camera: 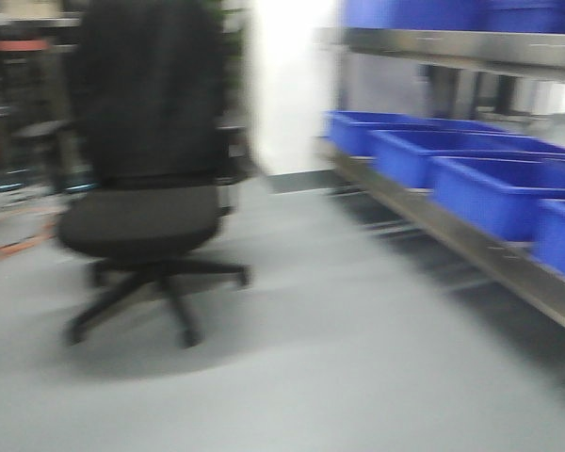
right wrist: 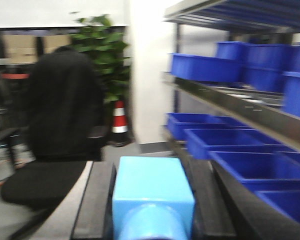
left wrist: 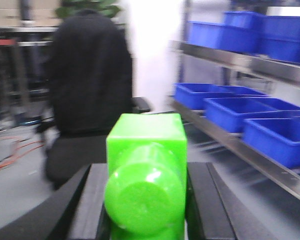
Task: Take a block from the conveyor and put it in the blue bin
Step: 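Drive the base away from the conveyor toward the bin shelf, then carry both blocks up to the blue bins on the shelf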
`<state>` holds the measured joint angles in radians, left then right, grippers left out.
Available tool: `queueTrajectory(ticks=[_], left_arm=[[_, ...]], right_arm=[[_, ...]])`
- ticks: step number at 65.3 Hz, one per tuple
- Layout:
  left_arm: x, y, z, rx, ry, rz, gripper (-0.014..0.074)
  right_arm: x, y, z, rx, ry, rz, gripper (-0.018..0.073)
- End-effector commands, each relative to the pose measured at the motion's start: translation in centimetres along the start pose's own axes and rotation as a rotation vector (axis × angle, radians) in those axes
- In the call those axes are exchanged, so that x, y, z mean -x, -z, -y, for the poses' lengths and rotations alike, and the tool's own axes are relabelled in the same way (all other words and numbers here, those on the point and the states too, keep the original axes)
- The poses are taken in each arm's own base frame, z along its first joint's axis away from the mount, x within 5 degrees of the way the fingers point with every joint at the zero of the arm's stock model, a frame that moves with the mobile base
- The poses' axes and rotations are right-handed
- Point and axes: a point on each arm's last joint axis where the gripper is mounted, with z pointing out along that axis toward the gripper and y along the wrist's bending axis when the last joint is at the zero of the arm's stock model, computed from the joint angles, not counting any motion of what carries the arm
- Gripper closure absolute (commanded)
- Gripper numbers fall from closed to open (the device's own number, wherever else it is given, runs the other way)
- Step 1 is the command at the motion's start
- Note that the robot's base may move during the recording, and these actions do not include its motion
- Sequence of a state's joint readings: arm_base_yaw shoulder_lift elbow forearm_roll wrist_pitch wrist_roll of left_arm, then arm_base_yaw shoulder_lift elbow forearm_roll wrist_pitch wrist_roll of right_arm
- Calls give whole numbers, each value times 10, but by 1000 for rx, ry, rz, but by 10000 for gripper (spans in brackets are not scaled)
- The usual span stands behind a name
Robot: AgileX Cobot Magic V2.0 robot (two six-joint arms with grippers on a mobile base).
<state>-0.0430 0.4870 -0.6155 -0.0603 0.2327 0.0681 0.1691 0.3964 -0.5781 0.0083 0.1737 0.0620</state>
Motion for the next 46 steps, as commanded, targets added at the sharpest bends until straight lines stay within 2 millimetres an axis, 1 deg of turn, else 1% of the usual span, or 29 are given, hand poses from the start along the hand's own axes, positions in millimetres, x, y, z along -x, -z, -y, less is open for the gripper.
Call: queueTrajectory(ticks=[1, 46], left_arm=[[2, 1, 1, -7, 2, 24, 708], [2, 1, 1, -9, 2, 24, 708]], right_arm=[[3, 1, 0, 2, 10, 28, 721], [3, 1, 0, 2, 10, 28, 721]])
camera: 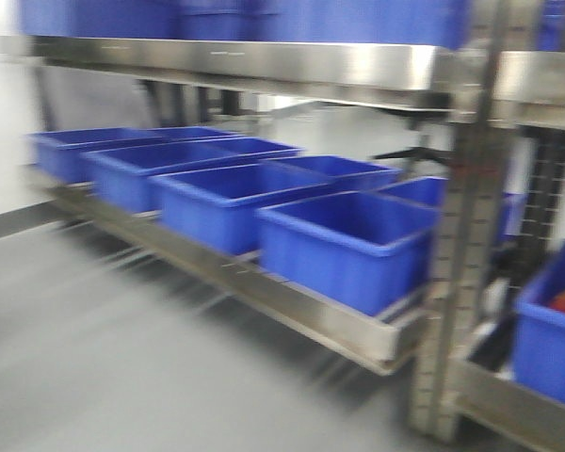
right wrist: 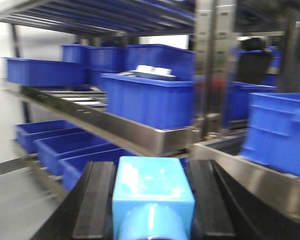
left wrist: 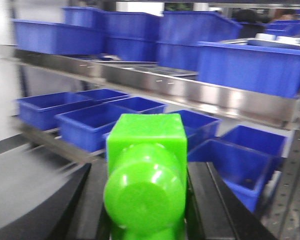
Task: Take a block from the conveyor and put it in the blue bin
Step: 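Carry both blocks up to the blue bins on the shelf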
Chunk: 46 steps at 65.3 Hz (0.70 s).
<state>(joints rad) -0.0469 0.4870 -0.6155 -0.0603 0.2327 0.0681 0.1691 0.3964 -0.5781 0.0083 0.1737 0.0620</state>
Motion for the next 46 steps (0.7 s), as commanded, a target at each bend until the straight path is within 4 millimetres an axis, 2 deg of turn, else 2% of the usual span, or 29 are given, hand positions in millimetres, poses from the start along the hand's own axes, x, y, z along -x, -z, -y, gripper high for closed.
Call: queueTrajectory(ticks=[1, 46], left_arm=[[2, 1, 1, -5, 2, 24, 708], [2, 1, 1, -5, 2, 24, 708]], right_arm=[[3, 1, 0, 2, 10, 28, 721], [3, 1, 0, 2, 10, 28, 721]])
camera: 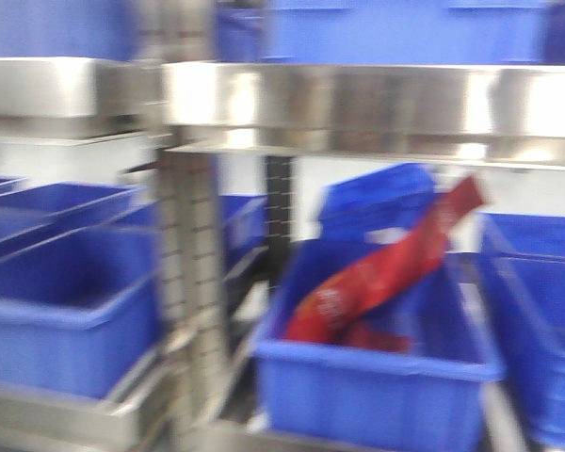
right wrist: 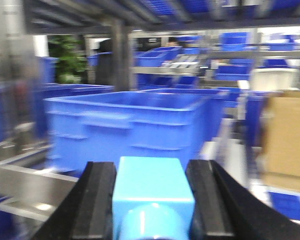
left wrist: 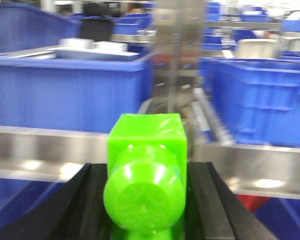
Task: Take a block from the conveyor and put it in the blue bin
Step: 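Carry both blocks up to the blue bins on the shelf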
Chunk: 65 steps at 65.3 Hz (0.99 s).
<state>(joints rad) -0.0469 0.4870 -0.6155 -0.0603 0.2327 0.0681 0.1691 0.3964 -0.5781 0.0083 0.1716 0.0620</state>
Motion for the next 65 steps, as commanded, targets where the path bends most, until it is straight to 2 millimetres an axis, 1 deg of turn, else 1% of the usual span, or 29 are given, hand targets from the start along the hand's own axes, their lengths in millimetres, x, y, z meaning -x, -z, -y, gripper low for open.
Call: queueTrajectory(ticks=[1, 65], left_arm=[[2, 1, 1, -5, 2, 24, 708], [2, 1, 1, -5, 2, 24, 708]], right_arm=[[3, 1, 0, 2, 10, 26, 721], [3, 1, 0, 2, 10, 26, 721]])
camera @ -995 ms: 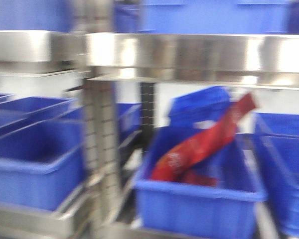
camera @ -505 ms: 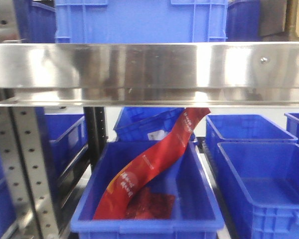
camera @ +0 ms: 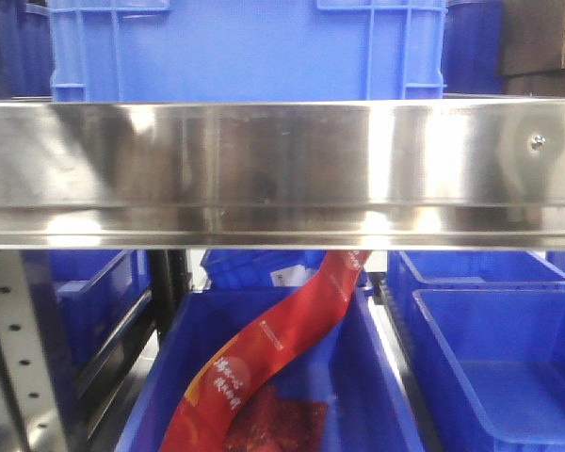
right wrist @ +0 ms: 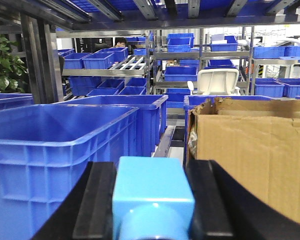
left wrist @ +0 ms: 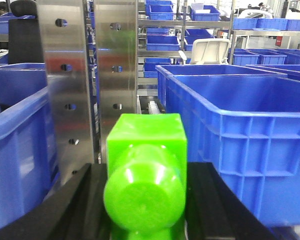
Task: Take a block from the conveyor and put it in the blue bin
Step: 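Carry both blocks up to the blue bins on the shelf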
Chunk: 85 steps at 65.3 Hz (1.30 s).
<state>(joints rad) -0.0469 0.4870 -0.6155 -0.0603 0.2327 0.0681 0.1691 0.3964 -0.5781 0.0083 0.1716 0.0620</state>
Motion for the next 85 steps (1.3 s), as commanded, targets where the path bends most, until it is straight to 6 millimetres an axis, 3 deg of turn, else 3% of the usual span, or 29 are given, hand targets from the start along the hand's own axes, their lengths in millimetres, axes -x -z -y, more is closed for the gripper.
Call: queueTrajectory(ticks=[1, 69, 77, 85], left_arm=[[2, 1, 1, -5, 2, 24, 708], [2, 1, 1, -6, 2, 15, 708], [8, -3, 0, -5, 2, 37, 708], [30, -8, 6, -55, -9, 18, 708]], right_arm=[[3, 1, 0, 2, 10, 26, 721], [3, 0, 0, 2, 10, 29, 721], [11, 0, -1, 8, 10, 100, 721], [23, -7, -2, 10, 9, 78, 721]])
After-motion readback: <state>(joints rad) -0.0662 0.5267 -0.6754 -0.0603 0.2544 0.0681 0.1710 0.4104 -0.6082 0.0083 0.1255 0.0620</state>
